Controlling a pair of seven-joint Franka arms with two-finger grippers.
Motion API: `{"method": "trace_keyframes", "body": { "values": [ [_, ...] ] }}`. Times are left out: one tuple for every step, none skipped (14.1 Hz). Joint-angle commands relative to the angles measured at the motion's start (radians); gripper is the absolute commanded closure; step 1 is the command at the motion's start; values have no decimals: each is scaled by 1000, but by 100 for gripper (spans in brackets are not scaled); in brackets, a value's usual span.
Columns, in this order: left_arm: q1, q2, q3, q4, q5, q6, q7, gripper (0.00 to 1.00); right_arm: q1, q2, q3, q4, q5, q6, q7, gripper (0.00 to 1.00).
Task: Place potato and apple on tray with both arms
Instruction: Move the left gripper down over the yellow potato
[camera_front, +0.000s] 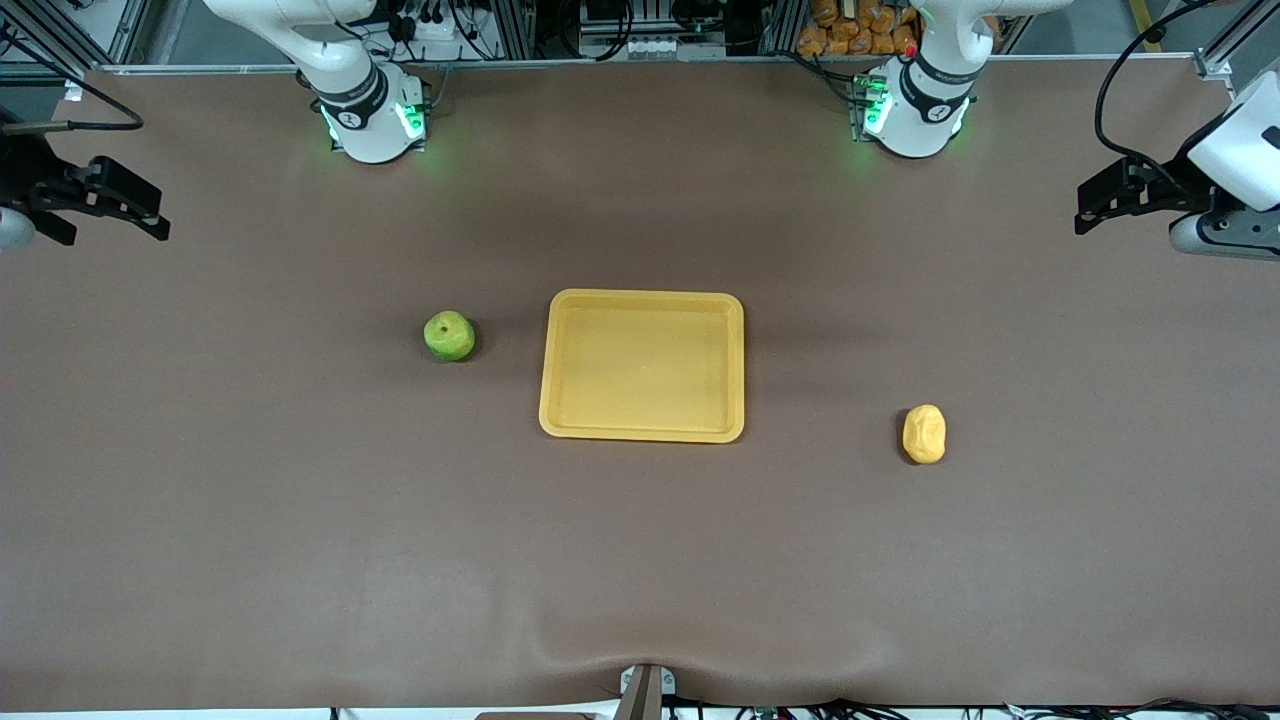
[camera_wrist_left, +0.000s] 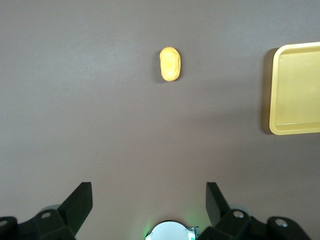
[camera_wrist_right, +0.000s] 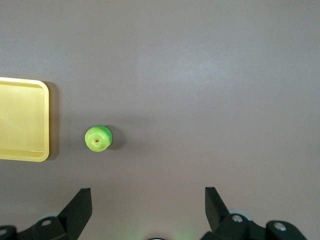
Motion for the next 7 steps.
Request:
{"method": "trace_keyframes", "body": {
  "values": [
    [14,6,-5,16,-8,-6,22,0,-9,-18,8,-7,-15,-3,-7,0],
    [13,11,-5,19,-8,-6,21,0,-9,-18,8,-7,-15,-3,-7,0],
    [11,11,-5,21,-8,-6,13,0,-9,-18,8,-7,-15,-3,-7,0],
    [9,15,-5,21,-11,-6,7,0,-9,-18,8,-7,-15,-3,-7,0],
    [9,34,-5,22,-12,-6,5,0,-9,-18,8,-7,-15,-3,-7,0],
    [9,46,-5,22,-9,-5,4,0,-9,-18,8,-7,-15,-3,-7,0],
    [13,70,-5,21,-6,-5,7,0,-9,-18,8,-7,-15,-3,-7,0]
  ]
}}
